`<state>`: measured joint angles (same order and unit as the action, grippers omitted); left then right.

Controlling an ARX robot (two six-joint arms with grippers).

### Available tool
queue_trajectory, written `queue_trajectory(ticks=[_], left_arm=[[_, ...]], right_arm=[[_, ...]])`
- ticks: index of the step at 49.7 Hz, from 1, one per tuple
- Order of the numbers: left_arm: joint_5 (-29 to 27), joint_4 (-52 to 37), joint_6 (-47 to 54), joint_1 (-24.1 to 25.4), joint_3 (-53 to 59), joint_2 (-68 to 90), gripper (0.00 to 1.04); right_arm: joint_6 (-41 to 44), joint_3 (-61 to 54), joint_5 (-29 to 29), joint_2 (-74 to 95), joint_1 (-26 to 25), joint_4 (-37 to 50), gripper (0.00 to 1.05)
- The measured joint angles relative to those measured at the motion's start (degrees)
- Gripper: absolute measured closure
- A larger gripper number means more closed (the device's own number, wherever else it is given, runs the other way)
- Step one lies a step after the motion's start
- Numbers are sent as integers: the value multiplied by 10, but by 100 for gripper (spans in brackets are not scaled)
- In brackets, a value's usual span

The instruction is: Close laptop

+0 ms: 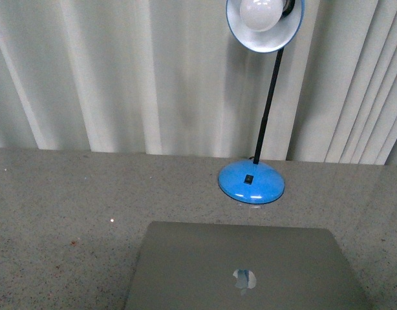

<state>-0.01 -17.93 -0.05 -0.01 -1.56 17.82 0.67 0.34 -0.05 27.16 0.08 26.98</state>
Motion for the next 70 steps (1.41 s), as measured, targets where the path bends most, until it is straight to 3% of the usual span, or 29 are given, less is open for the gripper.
queue_trajectory(ticks=[22, 28, 41, 46, 60, 70], left_arm=[[0, 83, 0, 0, 0, -85, 101], [0, 175, 0, 0, 0, -160, 101], [0, 178, 0, 0, 0, -176, 101], [0, 178, 0, 0, 0, -176, 101], [0, 179, 0, 0, 0, -177, 101], [0, 179, 0, 0, 0, -177, 60]], right_arm=[[0, 0, 0, -120, 0, -116, 102], [0, 0, 0, -137, 0, -133, 102], [0, 0, 0, -174, 0, -171, 102], [0, 0, 0, -247, 0, -263, 102], [0, 0, 0, -269, 0, -269, 102], [0, 0, 0, -269, 0, -269, 58]])
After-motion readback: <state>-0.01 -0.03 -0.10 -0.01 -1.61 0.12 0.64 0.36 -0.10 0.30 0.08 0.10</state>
